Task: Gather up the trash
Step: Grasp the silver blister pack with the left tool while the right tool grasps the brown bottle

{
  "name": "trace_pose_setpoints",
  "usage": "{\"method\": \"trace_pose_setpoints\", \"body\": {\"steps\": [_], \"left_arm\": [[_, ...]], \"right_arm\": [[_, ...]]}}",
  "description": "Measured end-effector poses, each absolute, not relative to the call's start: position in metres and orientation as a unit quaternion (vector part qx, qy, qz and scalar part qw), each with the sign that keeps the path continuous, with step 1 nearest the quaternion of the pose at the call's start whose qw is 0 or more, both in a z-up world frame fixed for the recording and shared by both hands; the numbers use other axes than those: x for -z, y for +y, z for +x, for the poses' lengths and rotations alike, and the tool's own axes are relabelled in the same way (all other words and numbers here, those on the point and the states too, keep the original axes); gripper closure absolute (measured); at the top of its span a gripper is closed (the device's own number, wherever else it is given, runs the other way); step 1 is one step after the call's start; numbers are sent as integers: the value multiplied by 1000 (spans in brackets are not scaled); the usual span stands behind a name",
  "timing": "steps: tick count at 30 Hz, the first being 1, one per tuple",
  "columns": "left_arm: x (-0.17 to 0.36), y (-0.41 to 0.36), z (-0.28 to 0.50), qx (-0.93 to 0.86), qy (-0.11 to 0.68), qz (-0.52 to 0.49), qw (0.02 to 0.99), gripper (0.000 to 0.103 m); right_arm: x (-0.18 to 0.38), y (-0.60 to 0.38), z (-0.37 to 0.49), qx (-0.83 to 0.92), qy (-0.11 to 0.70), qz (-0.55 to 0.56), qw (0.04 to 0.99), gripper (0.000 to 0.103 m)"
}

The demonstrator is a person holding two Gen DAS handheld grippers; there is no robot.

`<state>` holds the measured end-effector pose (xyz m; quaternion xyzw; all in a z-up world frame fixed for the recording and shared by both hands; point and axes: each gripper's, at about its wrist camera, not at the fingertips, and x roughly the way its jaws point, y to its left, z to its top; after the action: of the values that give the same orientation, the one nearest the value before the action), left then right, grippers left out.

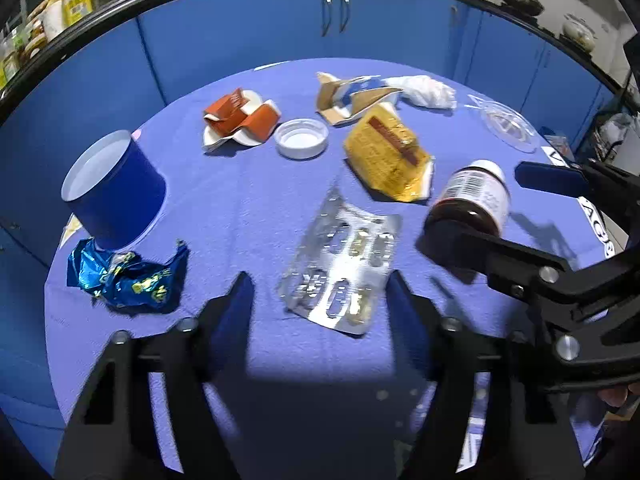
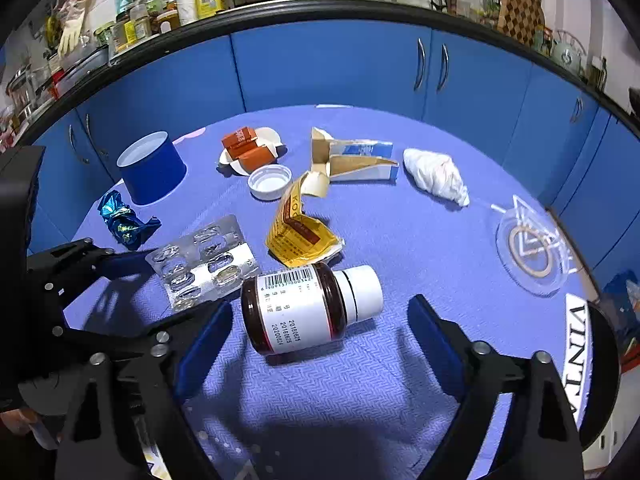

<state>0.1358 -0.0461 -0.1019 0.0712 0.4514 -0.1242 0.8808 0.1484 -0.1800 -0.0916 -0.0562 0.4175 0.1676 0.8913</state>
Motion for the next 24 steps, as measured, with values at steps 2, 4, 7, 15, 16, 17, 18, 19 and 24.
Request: {"method": "trace_pose_setpoints", "body": {"steps": [2, 4, 7, 15, 16, 17, 18, 19, 24], "left_arm": [[101, -48, 135, 127, 450, 70, 881, 54], [101, -49, 136, 126, 451, 69, 881, 55], [100, -47, 137, 130, 449, 59, 882, 62], [96, -38, 136, 126, 448, 26, 885, 68], [95, -38, 135, 125, 446, 26, 886, 68], [93, -38, 134, 125, 444, 26, 887, 68], [92, -38, 133, 125, 442, 25, 888, 68], [89, -39, 132, 125, 439, 25, 889, 68], [80, -45, 128, 130, 429, 27, 893, 68]], "right_arm": [[92, -179, 148, -168, 422, -62, 889, 44], [94, -179, 148, -170, 428, -67, 885, 55], [96, -181, 146, -162, 426, -70, 887, 55], [91, -191, 143, -150, 417, -62, 895, 56], [90, -192, 142, -149, 416, -61, 895, 56], [90, -193, 141, -149, 415, -61, 895, 56], [89, -194, 140, -148, 413, -62, 896, 56], [88, -195, 139, -148, 412, -62, 897, 56], [83, -197, 133, -146, 405, -64, 900, 57]]}}
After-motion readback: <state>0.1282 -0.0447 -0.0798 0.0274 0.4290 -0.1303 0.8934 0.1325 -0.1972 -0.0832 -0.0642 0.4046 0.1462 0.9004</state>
